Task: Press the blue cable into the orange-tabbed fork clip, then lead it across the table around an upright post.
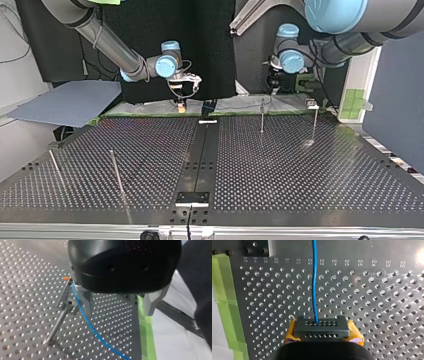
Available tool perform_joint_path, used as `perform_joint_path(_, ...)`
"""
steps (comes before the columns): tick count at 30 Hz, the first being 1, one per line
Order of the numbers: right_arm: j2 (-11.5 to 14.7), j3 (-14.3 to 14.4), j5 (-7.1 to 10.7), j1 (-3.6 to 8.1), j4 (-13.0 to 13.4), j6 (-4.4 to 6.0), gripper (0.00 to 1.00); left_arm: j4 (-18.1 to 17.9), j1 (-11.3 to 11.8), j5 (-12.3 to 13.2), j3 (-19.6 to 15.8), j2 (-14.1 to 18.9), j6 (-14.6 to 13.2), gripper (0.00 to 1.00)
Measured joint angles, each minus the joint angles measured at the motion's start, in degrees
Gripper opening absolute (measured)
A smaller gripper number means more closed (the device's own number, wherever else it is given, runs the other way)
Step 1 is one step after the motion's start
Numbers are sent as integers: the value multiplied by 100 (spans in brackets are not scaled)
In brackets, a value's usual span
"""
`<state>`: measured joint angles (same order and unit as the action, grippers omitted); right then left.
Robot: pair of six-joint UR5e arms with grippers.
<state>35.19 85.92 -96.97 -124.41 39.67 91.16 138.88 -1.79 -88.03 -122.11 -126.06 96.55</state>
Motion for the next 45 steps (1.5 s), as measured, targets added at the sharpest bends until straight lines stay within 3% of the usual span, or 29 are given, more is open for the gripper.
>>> perform_joint_path(8,0,-1,1,-7,-2,0,0,-157,-100,14,-19,2,-404,100)
perform_joint_path(15,0,-1,1,-6,-2,0,0,-293,-157,-87,-20,119,-500,100)
perform_joint_path(26,1,-1,1,-5,4,0,0,-299,-251,-34,-42,608,-246,100)
perform_joint_path(33,2,-1,1,-7,0,0,0,-294,-321,62,-122,638,-39,100)
perform_joint_path(45,1,-2,1,-9,-3,4,0,-630,-429,-207,-203,558,147,100)
